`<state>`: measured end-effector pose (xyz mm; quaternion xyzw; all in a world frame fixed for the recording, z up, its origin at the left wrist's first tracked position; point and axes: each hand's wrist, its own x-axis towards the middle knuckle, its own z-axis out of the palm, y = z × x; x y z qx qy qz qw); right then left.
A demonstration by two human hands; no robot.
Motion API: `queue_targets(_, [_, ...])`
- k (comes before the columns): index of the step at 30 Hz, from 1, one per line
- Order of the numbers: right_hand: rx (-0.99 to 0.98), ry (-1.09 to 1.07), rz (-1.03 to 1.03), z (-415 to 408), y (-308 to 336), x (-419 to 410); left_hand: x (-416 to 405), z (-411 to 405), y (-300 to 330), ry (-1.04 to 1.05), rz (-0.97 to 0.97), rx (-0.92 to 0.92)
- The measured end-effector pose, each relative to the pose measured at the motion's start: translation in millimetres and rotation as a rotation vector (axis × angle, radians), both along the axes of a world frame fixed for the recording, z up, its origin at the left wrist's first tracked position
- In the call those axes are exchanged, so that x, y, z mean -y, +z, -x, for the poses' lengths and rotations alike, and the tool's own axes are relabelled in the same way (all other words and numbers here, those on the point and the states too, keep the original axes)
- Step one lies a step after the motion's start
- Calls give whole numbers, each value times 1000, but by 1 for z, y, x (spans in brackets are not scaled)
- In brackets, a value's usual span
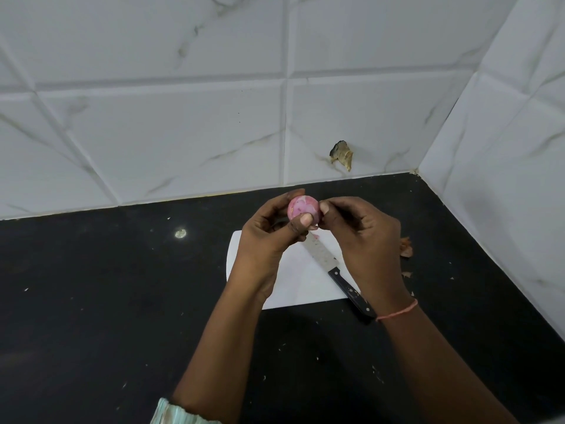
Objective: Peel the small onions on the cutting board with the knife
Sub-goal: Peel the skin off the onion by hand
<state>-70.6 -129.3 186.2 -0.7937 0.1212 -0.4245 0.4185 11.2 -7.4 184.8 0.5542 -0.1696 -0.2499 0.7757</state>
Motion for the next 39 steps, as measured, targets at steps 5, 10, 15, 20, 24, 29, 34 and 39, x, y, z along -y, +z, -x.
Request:
queue_targets(5, [-17,74,31,2,0,0,0,0,0,32,-10,30])
queue_targets(10, [-65,6,257,-1,-3,1,-1,-1,1,51,-50,85])
queue_targets(15, [-84,-74,277,-4,-3,-3,0,0,-2,61,-73,100])
queue_targets(20, [-128,-10,92,-3,1,-2,-2,-1,0,24,-66,79])
queue_targets(24, [-177,53,-355,-2,9,4,-4,-1,0,-61,-10,36])
queue_targets(29, [-77,37,-751,0,9,3,-4,-3,1,-86,51,-2])
queue_targets(34, [95,-55,-973,0,6,15,-3,-4,-3,-89,97,-111])
queue_targets(39, [-233,-253,-525,9,-15,43,-1,-6,-8,-109,89,-136])
